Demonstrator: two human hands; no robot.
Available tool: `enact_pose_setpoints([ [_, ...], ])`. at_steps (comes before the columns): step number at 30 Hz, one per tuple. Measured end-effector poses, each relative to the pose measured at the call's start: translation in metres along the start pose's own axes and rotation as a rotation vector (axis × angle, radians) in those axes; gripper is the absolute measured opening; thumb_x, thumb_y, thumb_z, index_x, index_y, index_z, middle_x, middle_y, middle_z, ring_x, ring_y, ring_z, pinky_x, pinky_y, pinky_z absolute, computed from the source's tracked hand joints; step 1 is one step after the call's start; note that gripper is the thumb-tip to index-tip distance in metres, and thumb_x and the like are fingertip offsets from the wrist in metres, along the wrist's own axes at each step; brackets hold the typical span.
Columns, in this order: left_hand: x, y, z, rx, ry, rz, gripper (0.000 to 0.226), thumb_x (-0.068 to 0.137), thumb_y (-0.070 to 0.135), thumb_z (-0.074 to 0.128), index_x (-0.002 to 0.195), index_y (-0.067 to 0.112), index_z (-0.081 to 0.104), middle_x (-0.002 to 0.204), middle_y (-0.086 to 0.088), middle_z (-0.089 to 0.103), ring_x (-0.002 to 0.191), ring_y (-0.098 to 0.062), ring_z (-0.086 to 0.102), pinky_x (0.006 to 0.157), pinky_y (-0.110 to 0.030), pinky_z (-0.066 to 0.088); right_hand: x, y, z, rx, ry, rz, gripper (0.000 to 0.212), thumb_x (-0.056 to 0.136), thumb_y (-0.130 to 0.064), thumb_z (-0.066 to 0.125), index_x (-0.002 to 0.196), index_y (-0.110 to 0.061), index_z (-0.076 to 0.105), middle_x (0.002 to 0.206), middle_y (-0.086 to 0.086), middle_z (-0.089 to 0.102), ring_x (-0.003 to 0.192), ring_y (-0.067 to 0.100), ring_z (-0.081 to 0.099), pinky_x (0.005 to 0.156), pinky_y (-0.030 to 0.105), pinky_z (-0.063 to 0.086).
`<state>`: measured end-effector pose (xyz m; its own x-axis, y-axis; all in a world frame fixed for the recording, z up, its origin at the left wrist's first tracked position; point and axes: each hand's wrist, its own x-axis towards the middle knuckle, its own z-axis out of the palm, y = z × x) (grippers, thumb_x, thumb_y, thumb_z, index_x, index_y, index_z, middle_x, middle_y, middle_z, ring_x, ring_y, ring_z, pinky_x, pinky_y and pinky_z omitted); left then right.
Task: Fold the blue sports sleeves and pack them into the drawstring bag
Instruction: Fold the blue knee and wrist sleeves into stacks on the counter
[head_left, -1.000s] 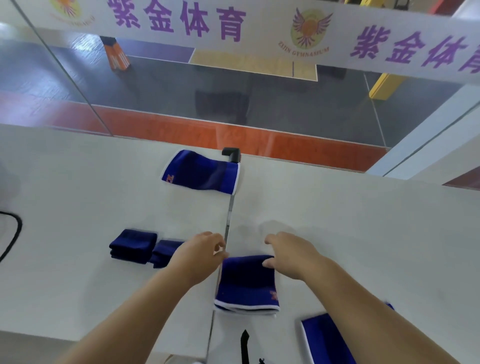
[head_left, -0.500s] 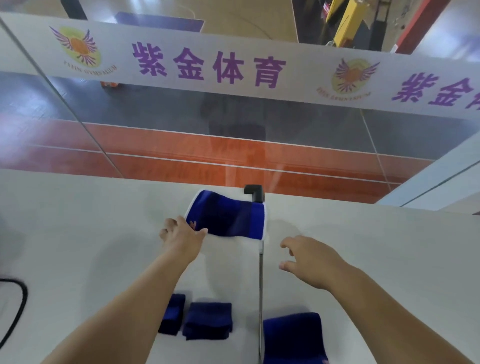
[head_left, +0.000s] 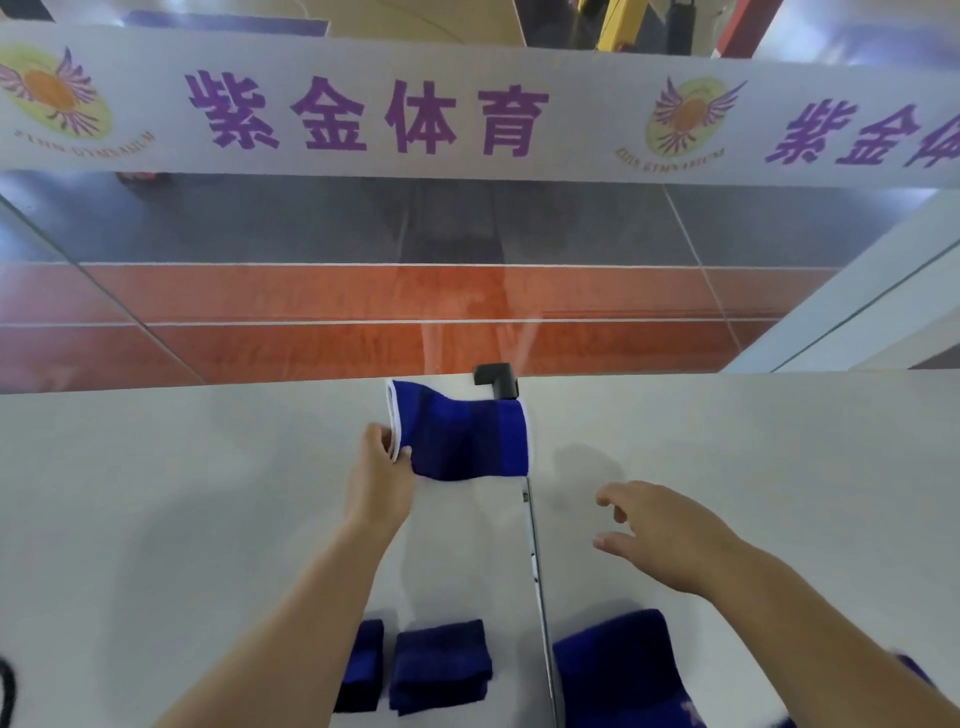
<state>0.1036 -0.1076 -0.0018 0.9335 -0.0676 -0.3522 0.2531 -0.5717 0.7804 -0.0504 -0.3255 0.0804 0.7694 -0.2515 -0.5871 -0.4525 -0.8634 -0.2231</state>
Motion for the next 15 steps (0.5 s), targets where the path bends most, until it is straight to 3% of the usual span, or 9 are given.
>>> enact_pose_setpoints([
  [3,-0.023,0.020,-0.001,-0.186,0.009,0.093,0.028,0.092,0.006,0.049,0.079,0.029,0.040,0.085,0.001,0.052,0.087,-0.033,0.060,0.080,-0.051,0.056,-0.008,0.023,0.003,0.037,0.006,0.009,0.050,0.091,-0.046,0.055,0.136,-0.028,0.043,0.128,-0.006,0.056,0.109,0.012,0.057,0.093,0.028,0.046],
  [6,-0.052,0.047,0.003,-0.321,0.043,0.213,0.029,0.094,0.002,0.049,0.082,0.029,0.045,0.087,0.004,0.055,0.083,-0.022,0.060,0.071,-0.034,0.058,-0.019,0.053,0.006,0.072,0.045,-0.005,0.046,0.091,-0.046,0.054,0.133,-0.030,0.045,0.122,-0.008,0.057,0.105,0.010,0.058,0.091,0.027,0.047],
  [8,-0.072,0.066,0.010,-0.343,0.041,0.284,0.030,0.093,0.002,0.051,0.083,0.031,0.049,0.084,0.007,0.058,0.080,-0.018,0.060,0.068,-0.027,0.058,-0.029,0.080,0.008,0.072,0.073,-0.025,0.043,0.092,-0.046,0.053,0.131,-0.029,0.047,0.119,-0.010,0.058,0.103,0.009,0.057,0.089,0.026,0.047],
  [12,-0.118,0.100,0.040,-0.285,0.055,0.356,0.037,0.090,0.008,0.056,0.082,0.044,0.055,0.078,0.020,0.065,0.075,-0.005,0.061,0.075,-0.033,0.052,-0.053,0.147,0.018,0.107,0.089,-0.035,0.039,0.091,-0.044,0.055,0.127,-0.031,0.049,0.106,-0.017,0.054,0.097,0.004,0.055,0.087,0.022,0.046],
  [15,-0.155,0.125,0.075,-0.236,0.041,0.386,0.023,0.091,0.014,0.056,0.097,0.036,0.058,0.090,0.016,0.067,0.084,-0.006,0.064,0.077,-0.030,0.049,-0.071,0.200,0.030,0.063,0.031,-0.065,0.046,0.088,-0.040,0.061,0.131,-0.029,0.048,0.116,-0.013,0.055,0.105,0.007,0.054,0.092,0.022,0.044],
])
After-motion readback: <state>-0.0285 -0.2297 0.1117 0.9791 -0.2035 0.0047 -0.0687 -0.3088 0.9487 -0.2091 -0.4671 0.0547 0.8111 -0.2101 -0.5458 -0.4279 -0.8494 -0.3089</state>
